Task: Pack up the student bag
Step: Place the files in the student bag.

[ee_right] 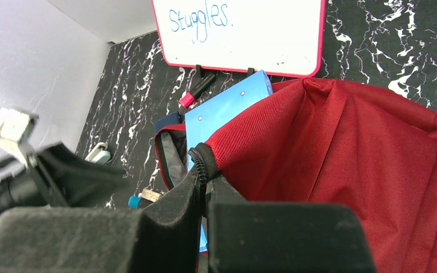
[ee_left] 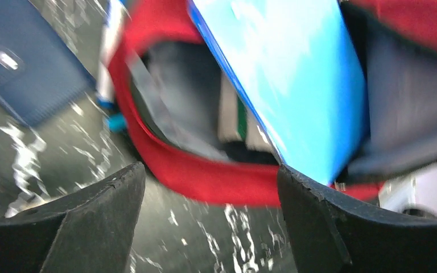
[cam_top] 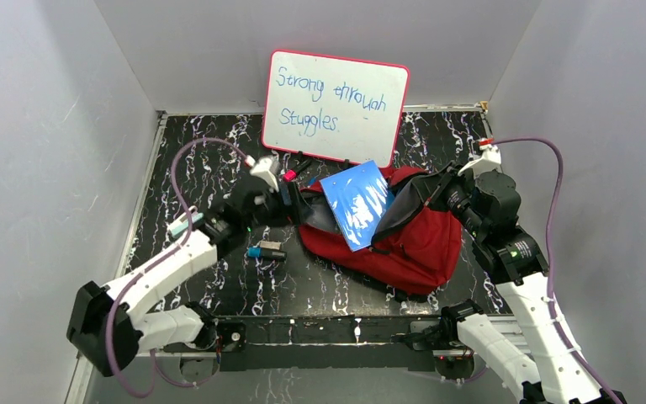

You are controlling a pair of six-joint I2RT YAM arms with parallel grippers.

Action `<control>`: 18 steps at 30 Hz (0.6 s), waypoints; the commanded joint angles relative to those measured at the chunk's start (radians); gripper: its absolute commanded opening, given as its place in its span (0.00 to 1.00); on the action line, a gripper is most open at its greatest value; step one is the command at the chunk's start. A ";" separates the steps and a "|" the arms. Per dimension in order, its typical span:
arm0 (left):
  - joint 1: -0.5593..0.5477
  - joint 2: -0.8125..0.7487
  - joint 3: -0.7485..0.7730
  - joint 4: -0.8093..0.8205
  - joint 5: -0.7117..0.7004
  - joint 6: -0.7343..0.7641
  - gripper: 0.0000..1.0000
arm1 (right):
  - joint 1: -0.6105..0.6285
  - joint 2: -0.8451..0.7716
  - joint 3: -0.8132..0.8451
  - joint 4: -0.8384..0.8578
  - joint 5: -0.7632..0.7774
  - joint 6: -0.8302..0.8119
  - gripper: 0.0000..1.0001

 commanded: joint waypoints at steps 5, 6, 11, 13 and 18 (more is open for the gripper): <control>0.255 0.312 0.359 0.053 0.528 0.336 0.82 | -0.002 -0.026 0.012 0.040 0.017 -0.012 0.02; 0.257 0.371 0.417 0.034 0.608 0.371 0.82 | -0.002 -0.024 0.014 0.038 0.012 -0.013 0.02; 0.267 0.619 0.684 -0.126 0.731 0.560 0.81 | -0.001 -0.018 0.008 0.042 -0.017 -0.005 0.02; 0.274 0.691 0.756 -0.172 0.727 0.608 0.81 | -0.003 -0.018 0.002 0.047 -0.017 0.004 0.02; 0.291 0.837 0.878 -0.196 0.765 0.685 0.82 | -0.002 -0.016 -0.006 0.051 -0.052 0.015 0.02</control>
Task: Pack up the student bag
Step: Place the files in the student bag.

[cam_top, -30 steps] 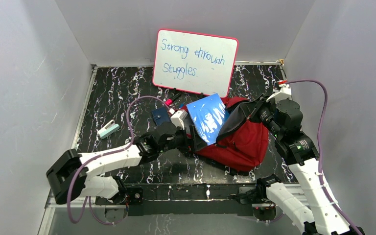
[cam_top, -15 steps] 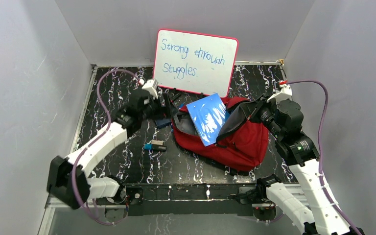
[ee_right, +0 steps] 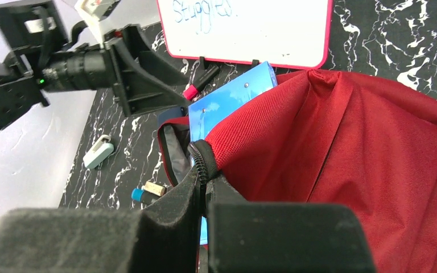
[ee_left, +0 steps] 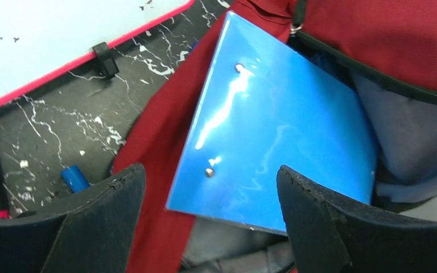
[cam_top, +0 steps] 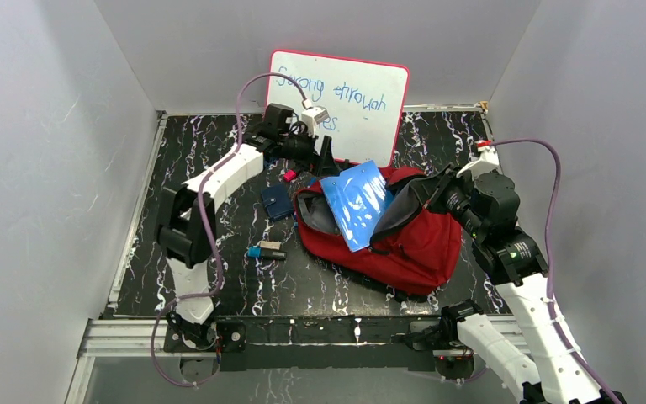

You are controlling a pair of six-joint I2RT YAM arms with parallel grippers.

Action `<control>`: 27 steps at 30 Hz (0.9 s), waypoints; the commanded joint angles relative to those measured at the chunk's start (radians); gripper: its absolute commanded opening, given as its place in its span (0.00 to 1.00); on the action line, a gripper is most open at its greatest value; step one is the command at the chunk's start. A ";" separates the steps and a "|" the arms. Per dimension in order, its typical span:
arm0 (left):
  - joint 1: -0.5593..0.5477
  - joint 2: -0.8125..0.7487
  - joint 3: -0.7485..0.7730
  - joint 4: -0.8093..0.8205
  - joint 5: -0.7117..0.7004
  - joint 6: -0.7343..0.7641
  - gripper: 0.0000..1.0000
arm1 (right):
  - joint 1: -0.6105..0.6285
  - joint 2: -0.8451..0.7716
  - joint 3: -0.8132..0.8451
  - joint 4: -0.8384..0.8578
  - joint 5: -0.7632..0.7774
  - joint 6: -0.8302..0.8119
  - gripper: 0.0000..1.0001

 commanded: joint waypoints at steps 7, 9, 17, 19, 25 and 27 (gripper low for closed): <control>0.035 0.197 0.200 -0.036 0.271 0.102 0.82 | -0.001 -0.006 0.007 0.060 -0.040 0.015 0.02; 0.035 0.223 0.215 -0.036 0.300 0.097 0.82 | -0.002 -0.009 0.007 0.059 -0.039 0.016 0.02; 0.016 0.266 0.223 -0.046 0.341 0.045 0.79 | -0.002 -0.020 0.001 0.058 -0.030 0.020 0.02; 0.000 0.263 0.217 -0.052 0.333 0.046 0.79 | -0.001 -0.022 -0.003 0.059 -0.028 0.021 0.02; -0.026 0.257 0.200 -0.054 0.345 0.040 0.74 | -0.002 -0.024 -0.007 0.061 -0.032 0.025 0.01; -0.032 0.250 0.195 -0.056 0.352 0.038 0.71 | -0.002 -0.023 -0.010 0.061 -0.031 0.025 0.02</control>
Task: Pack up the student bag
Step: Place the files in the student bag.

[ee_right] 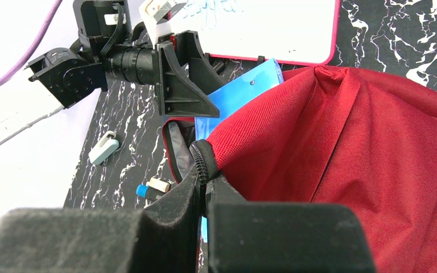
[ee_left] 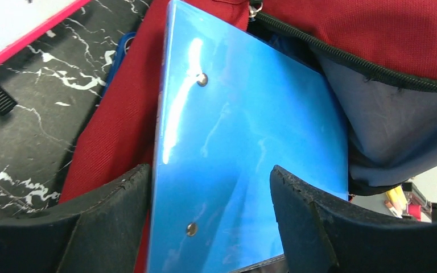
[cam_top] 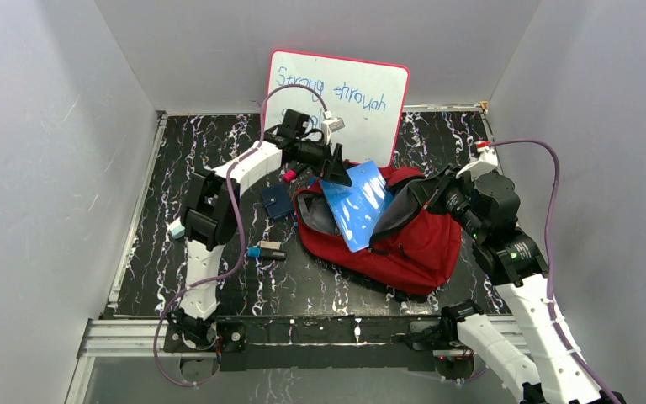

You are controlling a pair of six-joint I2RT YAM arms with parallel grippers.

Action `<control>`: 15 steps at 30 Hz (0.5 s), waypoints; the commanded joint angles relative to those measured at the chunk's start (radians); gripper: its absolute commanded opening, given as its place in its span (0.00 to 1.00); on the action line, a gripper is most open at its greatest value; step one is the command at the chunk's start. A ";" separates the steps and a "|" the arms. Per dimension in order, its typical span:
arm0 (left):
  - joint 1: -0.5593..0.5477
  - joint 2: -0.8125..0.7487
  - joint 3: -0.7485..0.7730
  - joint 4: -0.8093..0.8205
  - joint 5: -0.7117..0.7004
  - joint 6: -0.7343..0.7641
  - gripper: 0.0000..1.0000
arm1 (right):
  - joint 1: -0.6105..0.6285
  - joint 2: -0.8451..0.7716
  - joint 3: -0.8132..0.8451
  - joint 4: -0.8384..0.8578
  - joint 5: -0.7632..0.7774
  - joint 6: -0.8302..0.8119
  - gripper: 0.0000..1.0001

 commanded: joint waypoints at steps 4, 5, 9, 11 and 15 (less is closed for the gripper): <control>-0.018 -0.043 -0.005 -0.014 0.059 -0.023 0.62 | -0.001 -0.018 -0.007 0.065 -0.006 0.013 0.02; -0.018 -0.048 -0.007 -0.013 0.056 -0.027 0.58 | -0.001 -0.019 -0.009 0.065 -0.006 0.013 0.01; -0.018 -0.076 -0.034 0.020 0.049 -0.065 0.40 | -0.001 -0.018 -0.017 0.073 -0.007 0.017 0.02; -0.017 -0.082 -0.035 0.028 0.068 -0.076 0.35 | -0.001 -0.016 -0.021 0.076 -0.011 0.019 0.02; -0.006 -0.092 -0.036 0.042 0.108 -0.113 0.20 | -0.001 -0.013 -0.021 0.076 -0.014 0.019 0.02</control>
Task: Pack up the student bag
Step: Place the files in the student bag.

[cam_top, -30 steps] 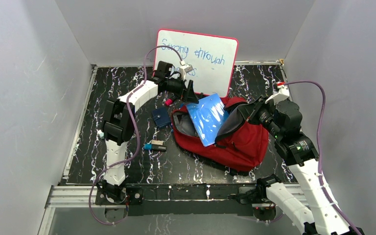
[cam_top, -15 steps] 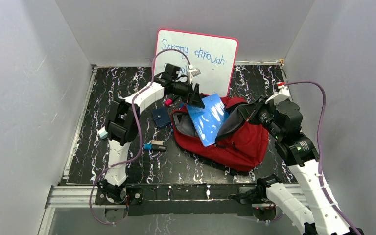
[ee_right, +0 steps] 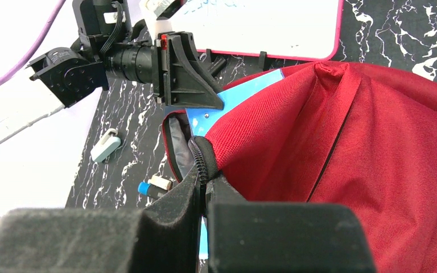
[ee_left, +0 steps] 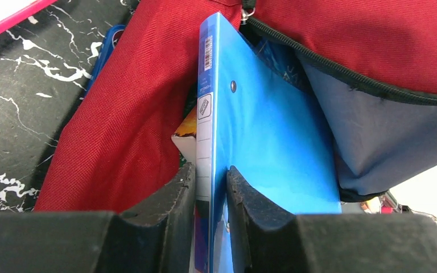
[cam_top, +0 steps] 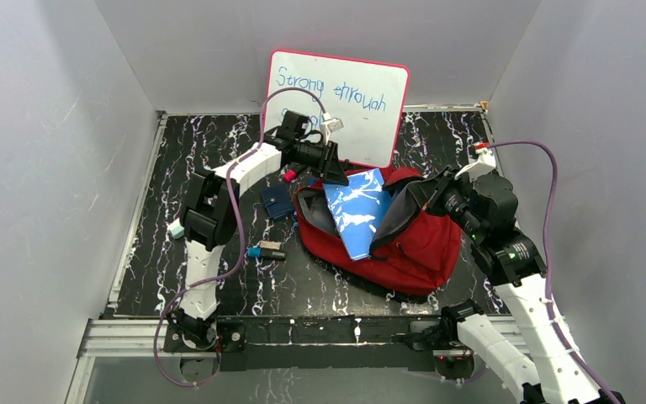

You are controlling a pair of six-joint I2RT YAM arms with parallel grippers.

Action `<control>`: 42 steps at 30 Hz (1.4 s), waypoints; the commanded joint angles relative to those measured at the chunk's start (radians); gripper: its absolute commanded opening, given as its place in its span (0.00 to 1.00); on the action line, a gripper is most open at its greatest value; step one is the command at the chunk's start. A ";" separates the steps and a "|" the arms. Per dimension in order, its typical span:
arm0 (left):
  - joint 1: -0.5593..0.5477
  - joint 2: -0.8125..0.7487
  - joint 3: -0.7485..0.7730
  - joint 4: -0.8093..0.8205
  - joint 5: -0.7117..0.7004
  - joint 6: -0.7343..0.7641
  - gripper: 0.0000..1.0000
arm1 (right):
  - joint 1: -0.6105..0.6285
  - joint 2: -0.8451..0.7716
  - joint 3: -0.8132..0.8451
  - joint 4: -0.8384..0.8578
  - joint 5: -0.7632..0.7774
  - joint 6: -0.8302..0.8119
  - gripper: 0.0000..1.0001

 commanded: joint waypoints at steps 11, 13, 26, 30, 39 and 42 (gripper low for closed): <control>0.144 -0.214 -0.128 0.169 0.089 -0.238 0.00 | -0.003 -0.004 -0.012 0.083 -0.009 0.011 0.02; 0.166 -0.251 -0.179 0.231 0.071 -0.307 0.00 | -0.002 -0.007 -0.016 0.083 -0.007 0.011 0.02; 0.180 -0.470 -0.591 0.734 -0.183 -0.745 0.00 | -0.002 -0.011 -0.020 0.081 -0.007 0.014 0.02; 0.158 -0.501 -0.627 0.725 -0.262 -0.745 0.00 | -0.002 -0.011 -0.022 0.082 -0.013 0.020 0.02; 0.015 -0.573 -0.739 0.727 -0.369 -0.743 0.00 | -0.002 -0.013 -0.023 0.079 -0.013 0.028 0.02; -0.029 -0.607 -0.786 0.730 -0.412 -0.745 0.00 | -0.002 -0.013 -0.021 0.075 -0.014 0.029 0.02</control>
